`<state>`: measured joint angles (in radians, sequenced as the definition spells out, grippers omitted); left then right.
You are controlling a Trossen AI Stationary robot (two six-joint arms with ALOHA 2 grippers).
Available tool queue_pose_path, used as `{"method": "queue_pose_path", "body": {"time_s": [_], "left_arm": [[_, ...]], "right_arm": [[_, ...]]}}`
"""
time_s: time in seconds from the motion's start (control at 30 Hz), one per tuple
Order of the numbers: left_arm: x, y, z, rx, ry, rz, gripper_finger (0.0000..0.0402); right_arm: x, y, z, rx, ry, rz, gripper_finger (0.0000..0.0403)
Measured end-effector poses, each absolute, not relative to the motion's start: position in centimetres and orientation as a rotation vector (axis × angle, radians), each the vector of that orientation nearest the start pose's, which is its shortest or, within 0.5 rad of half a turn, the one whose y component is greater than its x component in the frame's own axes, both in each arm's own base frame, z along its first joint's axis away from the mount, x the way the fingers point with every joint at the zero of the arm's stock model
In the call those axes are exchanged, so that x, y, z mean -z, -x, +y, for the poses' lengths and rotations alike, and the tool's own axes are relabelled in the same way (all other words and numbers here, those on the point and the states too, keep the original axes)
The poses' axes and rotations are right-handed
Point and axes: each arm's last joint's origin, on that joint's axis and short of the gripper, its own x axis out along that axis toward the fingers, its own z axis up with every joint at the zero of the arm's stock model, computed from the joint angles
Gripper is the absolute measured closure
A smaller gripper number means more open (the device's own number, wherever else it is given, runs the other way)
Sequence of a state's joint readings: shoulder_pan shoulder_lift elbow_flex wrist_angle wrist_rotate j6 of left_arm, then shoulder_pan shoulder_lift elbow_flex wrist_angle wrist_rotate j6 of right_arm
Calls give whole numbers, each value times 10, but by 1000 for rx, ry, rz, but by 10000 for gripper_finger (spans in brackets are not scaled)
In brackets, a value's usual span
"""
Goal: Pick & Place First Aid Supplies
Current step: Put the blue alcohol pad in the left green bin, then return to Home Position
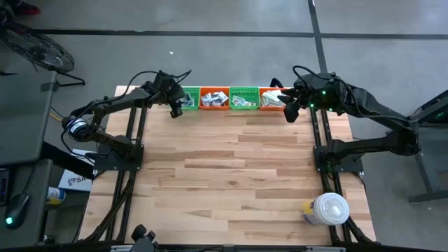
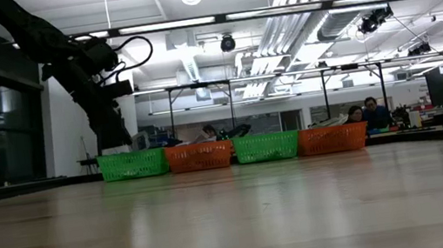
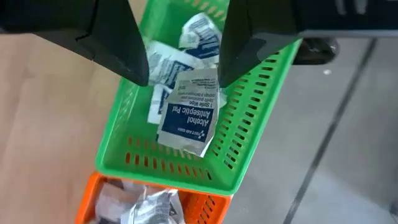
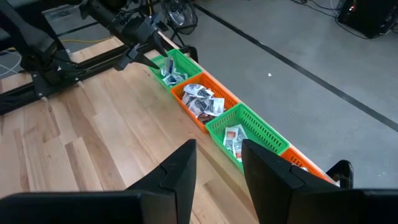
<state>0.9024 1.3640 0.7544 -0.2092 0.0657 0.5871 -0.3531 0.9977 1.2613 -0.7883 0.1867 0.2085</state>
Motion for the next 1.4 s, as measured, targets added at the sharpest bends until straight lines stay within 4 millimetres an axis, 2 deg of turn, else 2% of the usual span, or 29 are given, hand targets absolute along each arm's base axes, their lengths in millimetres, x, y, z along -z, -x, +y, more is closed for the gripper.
{"method": "queue_pose_path", "body": {"time_s": [0.13,0.3,0.4,0.5,0.67,0.77,0.83,0.93,1.07,1.17,1.3,1.4], "left_arm": [[-200,-166,209,-514,-230,977,177],[-201,-167,210,-520,-266,986,131],[-201,-166,210,-549,-222,971,123],[-206,-167,207,-536,-124,886,122],[-232,-165,193,-526,-36,710,122],[-250,-168,175,-484,-46,620,122],[-263,-171,160,-469,-67,563,121],[-273,-181,136,-496,-27,516,121],[-282,-197,97,-397,-62,466,121],[-282,-211,64,-372,-155,471,121],[-283,-215,34,-490,-158,428,121],[-263,-207,22,-516,-114,373,121]], "right_arm": [[-399,-168,-68,581,-243,473,281],[-399,-168,-68,585,-241,473,281],[-399,-168,-68,596,-238,475,281],[-397,-166,-68,603,-233,494,281],[-397,-155,-64,600,-218,532,281],[-396,-147,-60,573,-215,518,281],[-388,-141,-56,539,-229,477,281],[-364,-133,-52,505,-290,407,281],[-331,-129,-49,456,-420,244,281],[-309,-125,-45,379,-501,142,281],[-286,-118,-33,202,-509,52,281],[-274,-110,-24,66,-496,-15,281]]}}
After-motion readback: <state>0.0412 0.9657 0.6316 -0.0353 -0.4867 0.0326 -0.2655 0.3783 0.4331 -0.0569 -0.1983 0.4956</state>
